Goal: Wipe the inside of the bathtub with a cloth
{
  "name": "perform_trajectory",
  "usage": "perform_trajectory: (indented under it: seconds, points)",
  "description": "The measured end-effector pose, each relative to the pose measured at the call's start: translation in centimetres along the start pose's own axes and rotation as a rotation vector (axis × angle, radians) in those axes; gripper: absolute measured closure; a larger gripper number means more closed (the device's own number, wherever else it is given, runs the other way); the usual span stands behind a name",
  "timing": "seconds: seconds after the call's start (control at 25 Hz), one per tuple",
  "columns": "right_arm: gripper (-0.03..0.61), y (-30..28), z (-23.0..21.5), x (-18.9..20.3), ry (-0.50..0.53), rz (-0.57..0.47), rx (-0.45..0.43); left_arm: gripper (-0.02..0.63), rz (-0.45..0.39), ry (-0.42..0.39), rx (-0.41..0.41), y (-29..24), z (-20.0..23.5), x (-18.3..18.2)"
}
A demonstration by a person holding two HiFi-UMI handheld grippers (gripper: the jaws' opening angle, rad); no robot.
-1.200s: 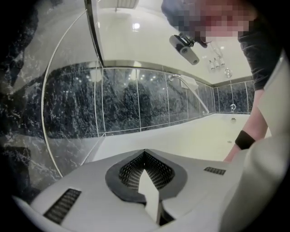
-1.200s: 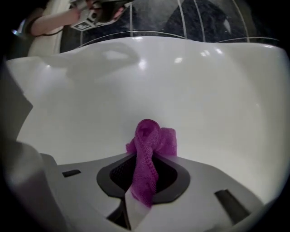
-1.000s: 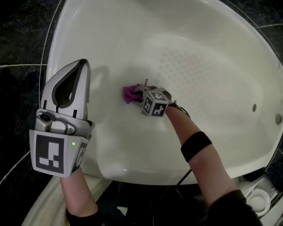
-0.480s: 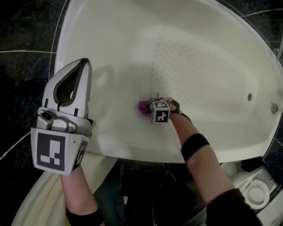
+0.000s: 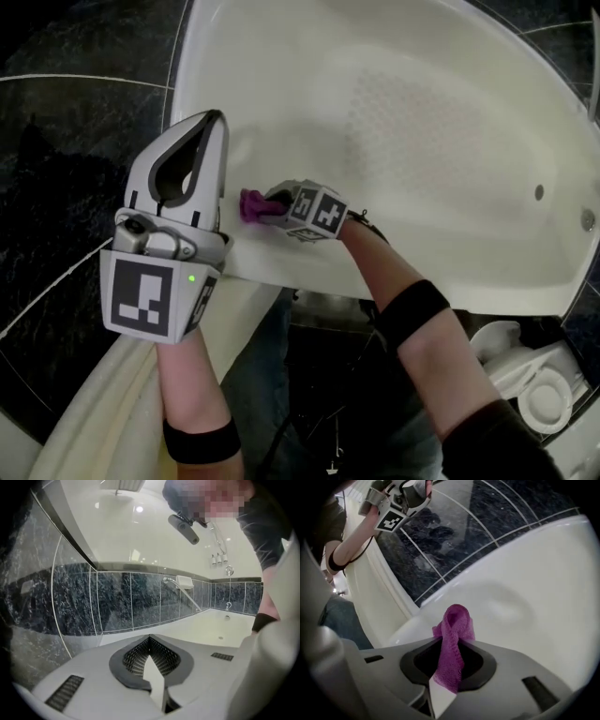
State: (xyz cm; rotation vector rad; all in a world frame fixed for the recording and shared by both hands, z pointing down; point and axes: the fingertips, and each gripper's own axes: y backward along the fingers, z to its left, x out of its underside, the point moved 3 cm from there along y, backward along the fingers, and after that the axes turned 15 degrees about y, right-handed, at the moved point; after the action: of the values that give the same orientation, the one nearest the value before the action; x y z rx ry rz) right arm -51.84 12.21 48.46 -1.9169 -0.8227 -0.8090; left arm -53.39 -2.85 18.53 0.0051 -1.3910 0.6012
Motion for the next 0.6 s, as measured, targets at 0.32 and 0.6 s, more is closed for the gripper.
perform_trajectory:
  seconds: [0.32, 0.6]
  points:
    - [0.474, -1.9, 2.6, -3.2, 0.202, 0.104, -0.083, 0.617, 0.047, 0.014, -0.007, 3.7, 0.1, -0.1]
    - [0.476, 2.0, 6.2, 0.5, 0.211, 0.199, -0.127, 0.616, 0.076, 0.024, 0.003, 3.7, -2.1, 1.4]
